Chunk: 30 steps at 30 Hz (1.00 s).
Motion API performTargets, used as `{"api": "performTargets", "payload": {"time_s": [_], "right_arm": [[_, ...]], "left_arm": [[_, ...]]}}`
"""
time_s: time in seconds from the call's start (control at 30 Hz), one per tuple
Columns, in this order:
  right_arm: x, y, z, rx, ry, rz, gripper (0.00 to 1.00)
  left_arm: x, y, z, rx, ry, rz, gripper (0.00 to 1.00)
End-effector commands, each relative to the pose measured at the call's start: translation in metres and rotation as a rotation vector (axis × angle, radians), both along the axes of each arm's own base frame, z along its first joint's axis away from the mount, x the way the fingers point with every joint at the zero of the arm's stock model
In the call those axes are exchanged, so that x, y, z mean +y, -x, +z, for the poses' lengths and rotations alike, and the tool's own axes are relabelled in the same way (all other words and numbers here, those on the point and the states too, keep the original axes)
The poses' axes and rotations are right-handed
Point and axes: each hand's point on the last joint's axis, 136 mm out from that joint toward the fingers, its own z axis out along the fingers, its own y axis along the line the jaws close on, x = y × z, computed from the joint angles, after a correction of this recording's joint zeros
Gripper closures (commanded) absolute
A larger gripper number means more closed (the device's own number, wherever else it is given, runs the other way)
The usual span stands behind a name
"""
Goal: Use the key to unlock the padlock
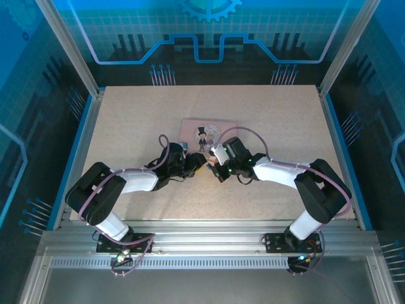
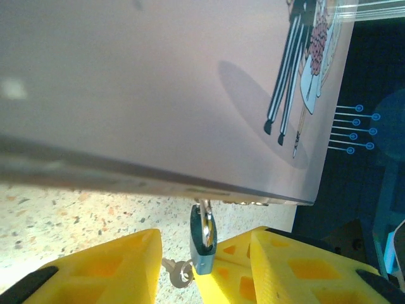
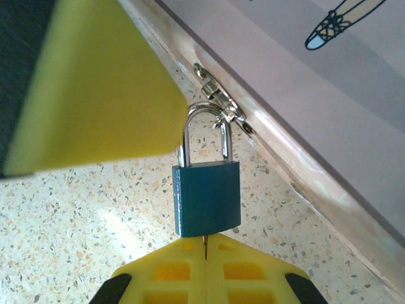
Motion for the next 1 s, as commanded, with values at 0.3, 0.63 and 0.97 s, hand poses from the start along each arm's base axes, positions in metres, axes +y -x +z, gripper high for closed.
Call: {"api": "performTargets", "payload": {"time_s": [0.3,0.63,0.97], "right_arm": [[0.008,0.012,-0.001,0.004,0.089,0.165,1.0],[0.016,0.008,0.004,-0.042,0.089,0.133,1.0],[0.007,0.009,0.005,-0.072,0.156,0.173,1.0]], "left_arm": [[0.026,0.004,0.008,-0.009,-0.022,0.035,0.55],[0.019,0.007,-0.001,0.034,0.001,0.006,0.56],[0.022,0.008,0.002,0.02,-0.012,0.006,0.55]]}}
